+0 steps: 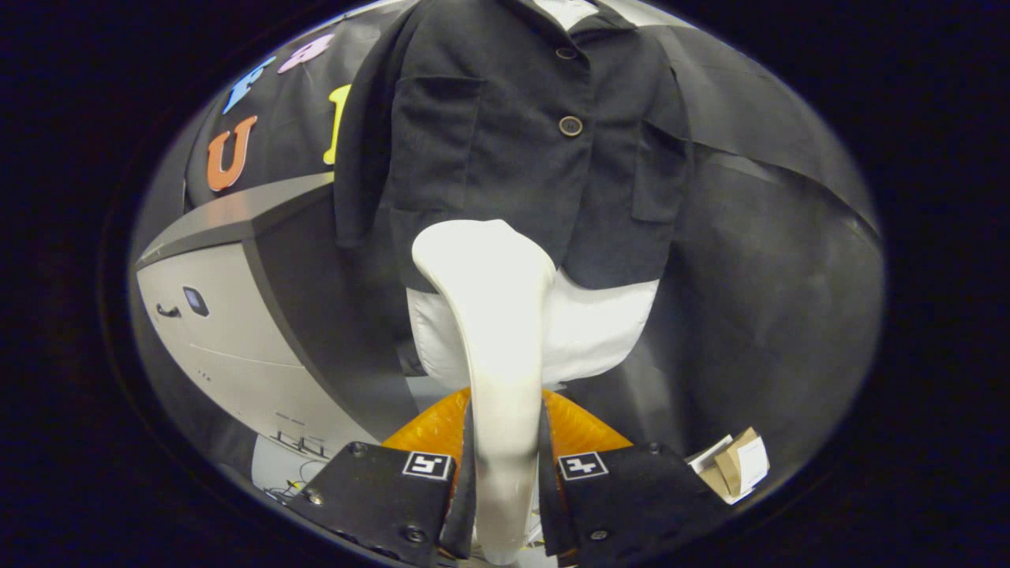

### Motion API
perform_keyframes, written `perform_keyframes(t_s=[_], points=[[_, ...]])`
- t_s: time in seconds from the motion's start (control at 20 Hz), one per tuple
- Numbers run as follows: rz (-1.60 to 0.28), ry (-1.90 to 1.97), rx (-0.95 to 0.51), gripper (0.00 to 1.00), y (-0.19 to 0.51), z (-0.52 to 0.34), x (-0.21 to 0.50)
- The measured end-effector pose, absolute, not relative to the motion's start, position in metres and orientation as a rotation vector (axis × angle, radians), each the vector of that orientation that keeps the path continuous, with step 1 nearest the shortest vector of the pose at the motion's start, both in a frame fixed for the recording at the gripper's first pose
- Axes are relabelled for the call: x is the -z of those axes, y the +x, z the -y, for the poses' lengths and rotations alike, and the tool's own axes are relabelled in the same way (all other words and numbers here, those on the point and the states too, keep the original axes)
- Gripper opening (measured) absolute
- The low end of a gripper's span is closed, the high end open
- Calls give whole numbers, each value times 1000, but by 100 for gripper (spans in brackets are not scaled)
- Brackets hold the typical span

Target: Iron the clothes twice with a garment steamer, once on the left side and once on the right side.

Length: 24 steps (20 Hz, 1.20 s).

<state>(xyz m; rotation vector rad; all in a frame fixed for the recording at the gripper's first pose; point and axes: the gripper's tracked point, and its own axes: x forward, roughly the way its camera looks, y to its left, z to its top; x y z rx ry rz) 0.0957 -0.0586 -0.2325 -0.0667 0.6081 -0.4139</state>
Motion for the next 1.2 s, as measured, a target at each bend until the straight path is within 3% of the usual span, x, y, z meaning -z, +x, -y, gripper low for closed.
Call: perform_keyframes(t_s=[0.2,0.5,0.8,1.2], points=[[-509,-53,471,36,69,70,169],[-212,-16,561,36,56,129,9],[61,-72,528,36,82,166,-131],[313,-119,472,36,129,203,-249]])
